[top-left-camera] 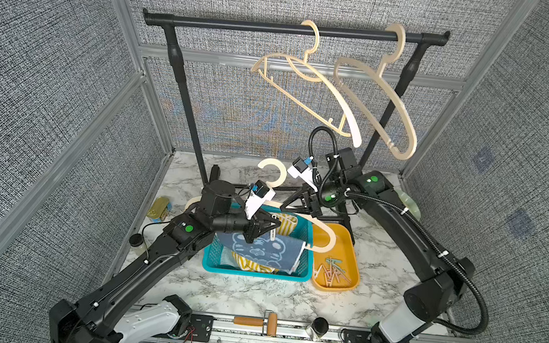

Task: Remove the clothespins securing towels to the hanger
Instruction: Remove the clothespin from the hanger, then place the clothespin in the storage box.

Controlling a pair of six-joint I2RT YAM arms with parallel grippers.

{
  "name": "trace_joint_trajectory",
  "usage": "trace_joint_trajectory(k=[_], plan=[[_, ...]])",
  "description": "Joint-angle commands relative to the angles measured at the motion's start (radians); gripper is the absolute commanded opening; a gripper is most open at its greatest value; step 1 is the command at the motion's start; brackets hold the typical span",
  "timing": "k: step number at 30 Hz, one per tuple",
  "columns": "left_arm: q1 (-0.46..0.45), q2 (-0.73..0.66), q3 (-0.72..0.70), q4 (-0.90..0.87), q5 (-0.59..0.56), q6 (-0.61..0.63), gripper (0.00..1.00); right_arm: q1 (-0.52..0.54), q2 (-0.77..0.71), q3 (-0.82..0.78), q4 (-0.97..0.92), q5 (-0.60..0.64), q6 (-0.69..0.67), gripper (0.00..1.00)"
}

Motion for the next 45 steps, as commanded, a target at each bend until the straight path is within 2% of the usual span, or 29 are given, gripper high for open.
trace_joint_trajectory(k=[1, 8, 11, 16, 24, 28, 33, 37, 40, 45], plan=[[-0.001, -0.008, 0.018, 0.008, -0.039, -0.02, 0.0, 0.001, 0.004, -0.004, 0.075, 0.059, 0.055, 0.0], [-0.002, -0.027, 0.021, 0.003, -0.095, -0.033, 0.0, 0.005, 0.013, -0.006, 0.104, 0.111, 0.093, 0.0], [-0.003, -0.025, 0.021, -0.001, -0.077, -0.052, 0.0, 0.004, 0.018, -0.007, 0.133, 0.179, 0.128, 0.0], [-0.013, -0.007, 0.018, -0.015, 0.032, -0.042, 0.0, 0.001, 0.036, 0.004, 0.188, 0.239, 0.196, 0.0], [-0.015, -0.078, 0.054, -0.046, -0.096, -0.022, 0.0, 0.0, 0.048, 0.007, 0.231, 0.264, 0.233, 0.0], [-0.014, -0.073, 0.099, -0.065, -0.102, -0.018, 0.0, -0.001, 0.047, 0.005, 0.229, 0.267, 0.235, 0.0], [-0.026, -0.04, 0.086, -0.06, -0.059, -0.039, 0.0, -0.003, 0.043, 0.007, 0.239, 0.286, 0.25, 0.0], [-0.106, -0.014, 0.034, 0.008, -0.074, -0.075, 0.0, -0.019, 0.038, -0.002, 0.274, 0.272, 0.291, 0.0], [-0.203, 0.02, 0.02, 0.045, -0.134, -0.093, 0.0, -0.023, 0.031, -0.005, 0.28, 0.282, 0.299, 0.0], [-0.341, 0.082, -0.071, 0.254, -0.176, -0.208, 0.0, -0.024, 0.016, -0.029, 0.307, 0.283, 0.315, 0.0]])
